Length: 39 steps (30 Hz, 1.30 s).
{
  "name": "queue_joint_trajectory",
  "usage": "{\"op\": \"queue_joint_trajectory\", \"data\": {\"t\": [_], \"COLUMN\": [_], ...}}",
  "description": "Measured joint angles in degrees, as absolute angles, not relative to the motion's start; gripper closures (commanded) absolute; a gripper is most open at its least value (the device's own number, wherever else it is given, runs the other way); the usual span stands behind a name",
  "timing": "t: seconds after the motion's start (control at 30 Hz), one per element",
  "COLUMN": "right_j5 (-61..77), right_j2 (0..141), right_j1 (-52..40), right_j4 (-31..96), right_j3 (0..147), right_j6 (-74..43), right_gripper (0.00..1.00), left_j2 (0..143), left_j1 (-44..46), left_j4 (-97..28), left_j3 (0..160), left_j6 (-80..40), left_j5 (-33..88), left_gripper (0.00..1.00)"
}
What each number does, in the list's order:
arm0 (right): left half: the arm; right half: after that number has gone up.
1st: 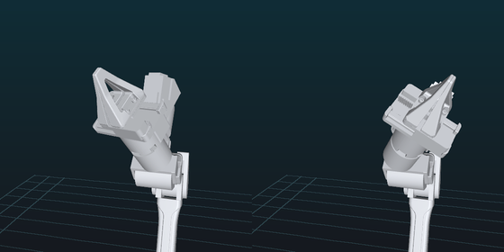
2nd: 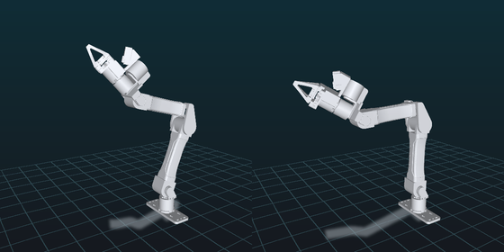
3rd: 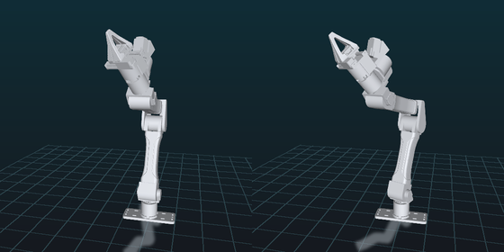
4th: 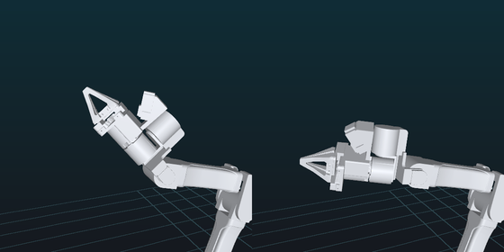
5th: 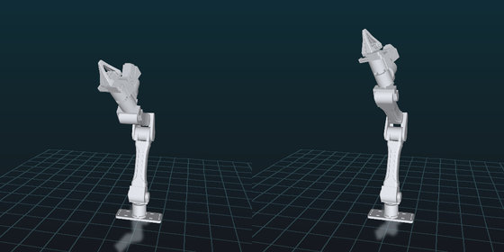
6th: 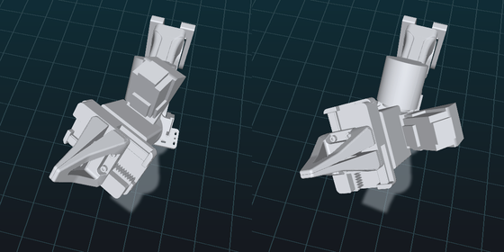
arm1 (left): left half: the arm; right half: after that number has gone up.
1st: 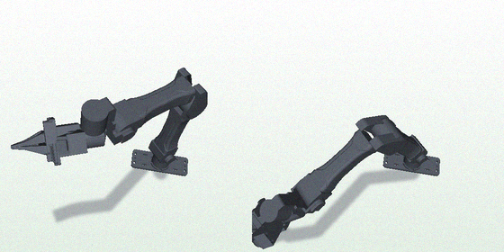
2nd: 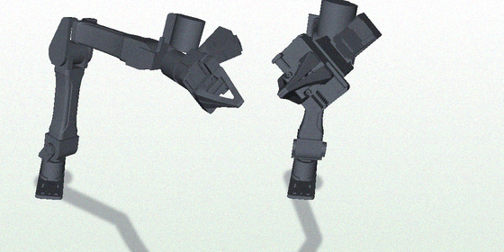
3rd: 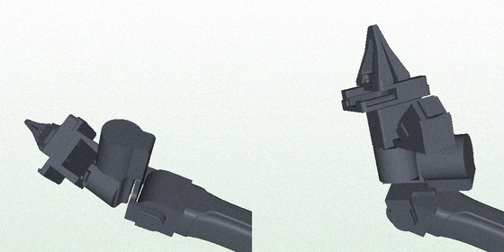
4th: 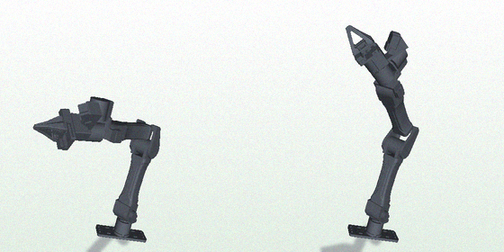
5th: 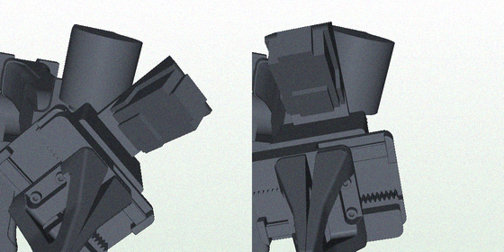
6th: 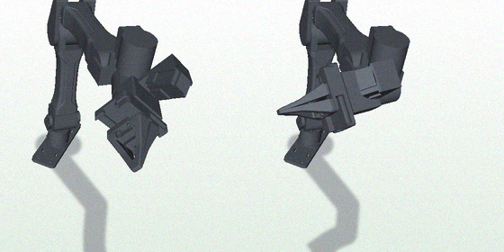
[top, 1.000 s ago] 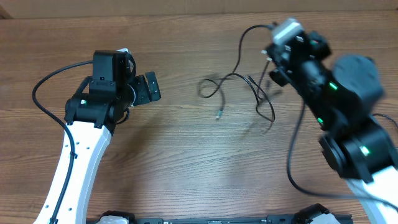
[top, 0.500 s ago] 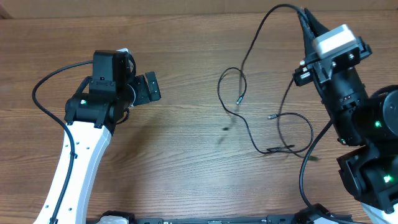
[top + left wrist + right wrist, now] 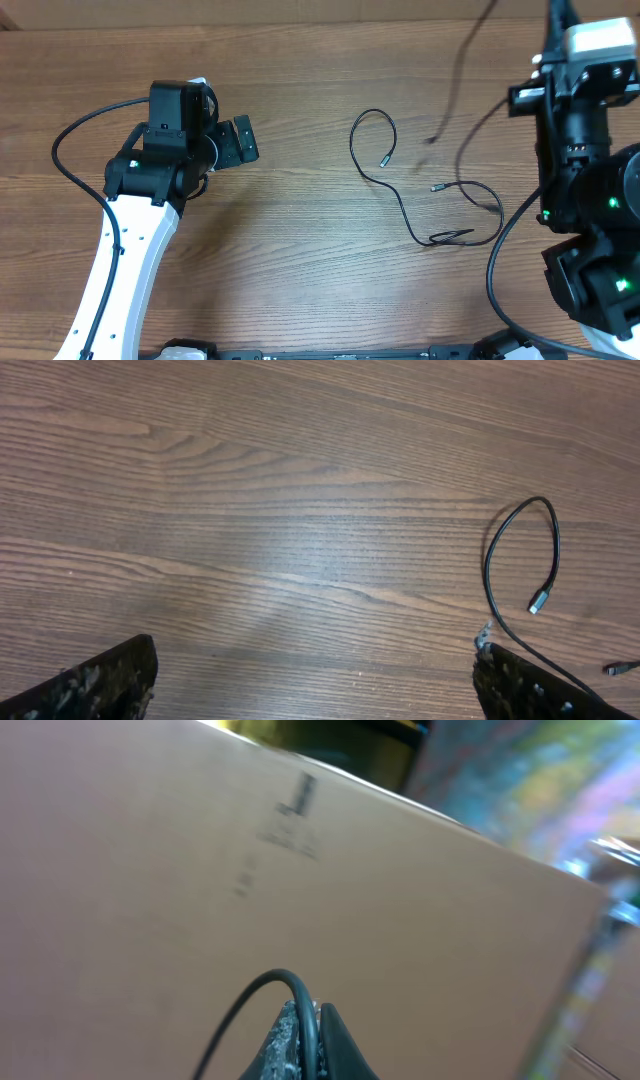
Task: Untangle cables
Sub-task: 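Lift the grasped black cable and carry it up and right, then lay the cable at the right table edge and open the right gripper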
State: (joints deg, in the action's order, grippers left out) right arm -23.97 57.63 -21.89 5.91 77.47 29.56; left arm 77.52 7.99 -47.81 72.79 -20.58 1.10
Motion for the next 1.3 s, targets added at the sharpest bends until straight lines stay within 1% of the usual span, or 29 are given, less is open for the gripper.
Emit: {"op": "queue_joint_trajectory", "data": {"t": [0.17,0.43,0.63,0.77,0.97,1.1,1.3], "right_j5": [-28.99,-31.05,-31.2,-30.26,-26.98,-24.53,-23.35], "right_j2": [60.38,69.65,77.82,82.43,89.3,95.61,104.55], "right_j1": [-16.62,-5.65,3.25,9.3,18.61,22.57,26.02], "right_j4": [7.55,8.03,2.68,-1.21,-0.93,1.21,3.57], "right_j3": [77.47,77.47,77.45,77.45,77.45,77.45,77.45], "right_j6": [29.56,28.97,28.75,28.75,28.75,28.73,27.62], "right_gripper": [0.96,0.96,0.96,0.96,0.96,0.96,0.96], "left_j2": [77.52,77.52,77.52,77.52,77.52,77.52,77.52], "left_j1": [7.99,7.99,7.99,7.99,7.99,7.99,7.99], "left_j4": [-47.79,-47.83,-47.81,-47.97,-48.05,-48.01,-48.01], "left_j3": [72.79,72.79,72.79,72.79,72.79,72.79,72.79], "left_j6": [-20.58,-20.58,-20.58,-20.58,-20.56,-20.58,-20.58], "left_j5": [1.1,1.1,1.13,1.1,1.1,1.1,1.1], "left_gripper": [0.0,0.0,0.0,0.0,0.0,0.0,0.0]}}
